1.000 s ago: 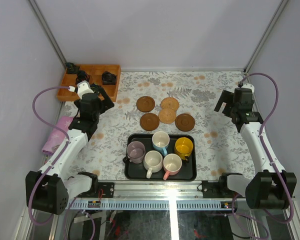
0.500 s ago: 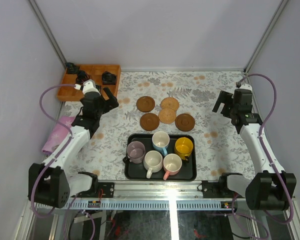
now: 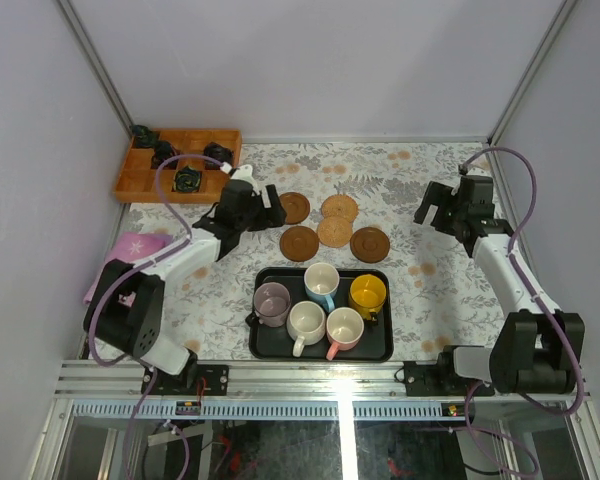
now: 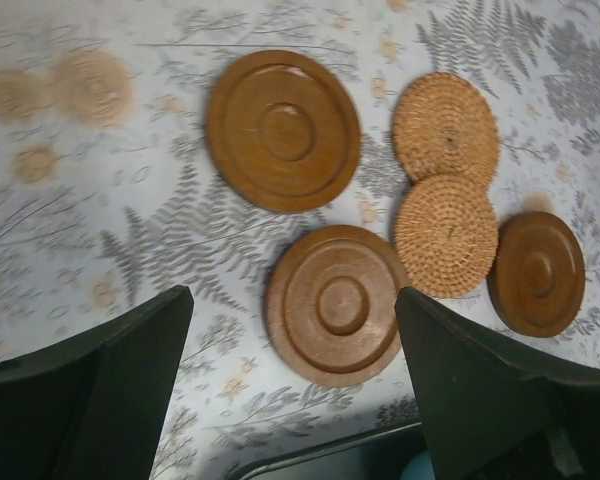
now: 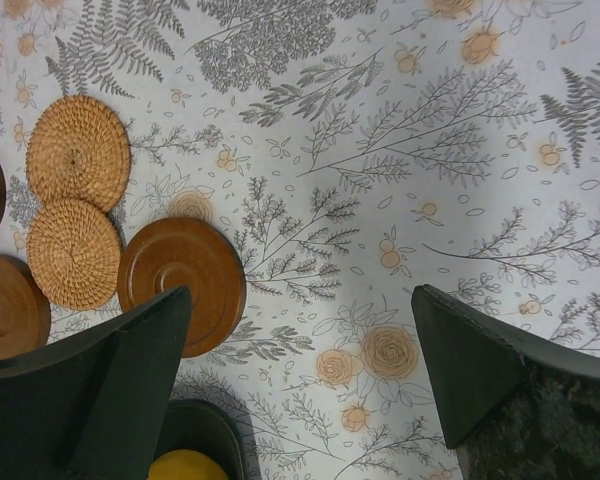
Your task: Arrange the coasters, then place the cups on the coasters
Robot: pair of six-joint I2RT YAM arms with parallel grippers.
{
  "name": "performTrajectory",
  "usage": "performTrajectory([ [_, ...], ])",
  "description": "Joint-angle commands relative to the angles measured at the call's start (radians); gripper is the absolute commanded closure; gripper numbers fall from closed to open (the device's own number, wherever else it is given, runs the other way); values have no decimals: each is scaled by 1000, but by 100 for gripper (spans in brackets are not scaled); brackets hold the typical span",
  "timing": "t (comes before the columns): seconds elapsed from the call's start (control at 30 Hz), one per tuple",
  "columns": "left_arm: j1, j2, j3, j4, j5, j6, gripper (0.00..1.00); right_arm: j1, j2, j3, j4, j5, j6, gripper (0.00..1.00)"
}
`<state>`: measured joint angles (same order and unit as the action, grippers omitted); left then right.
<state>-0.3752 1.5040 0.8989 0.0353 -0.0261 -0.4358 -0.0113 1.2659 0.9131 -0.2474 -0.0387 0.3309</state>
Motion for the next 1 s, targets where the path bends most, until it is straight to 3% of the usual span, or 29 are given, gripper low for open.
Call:
performTrajectory([
  [0.0, -59, 75, 76, 93, 60, 42, 21, 5, 48, 53, 42, -95, 5, 3],
  [0.2, -114, 159, 130, 91, 109, 58, 34, 5, 112, 46, 42, -181, -4, 17],
  [0.4, -128, 218, 160, 96, 149, 43, 40, 6, 142, 38, 58, -242, -11, 42],
  [0.43, -129, 221, 162, 96, 148, 44, 40, 7, 150, 38, 62, -253, -11, 52],
  [0.47, -130, 226, 163, 97, 147, 44, 40, 7, 157, 36, 69, -265, -11, 78],
  [0.5, -130, 227, 165, 99, 142, 43, 40, 6, 162, 33, 80, -278, -6, 96],
  [0.53, -129, 228, 166, 102, 136, 44, 40, 8, 169, 30, 92, -292, 0, 100],
  [0.97, -128, 368, 314, 134, 85, 68, 38, 138, 380, 210, 102, -372, -13, 99],
])
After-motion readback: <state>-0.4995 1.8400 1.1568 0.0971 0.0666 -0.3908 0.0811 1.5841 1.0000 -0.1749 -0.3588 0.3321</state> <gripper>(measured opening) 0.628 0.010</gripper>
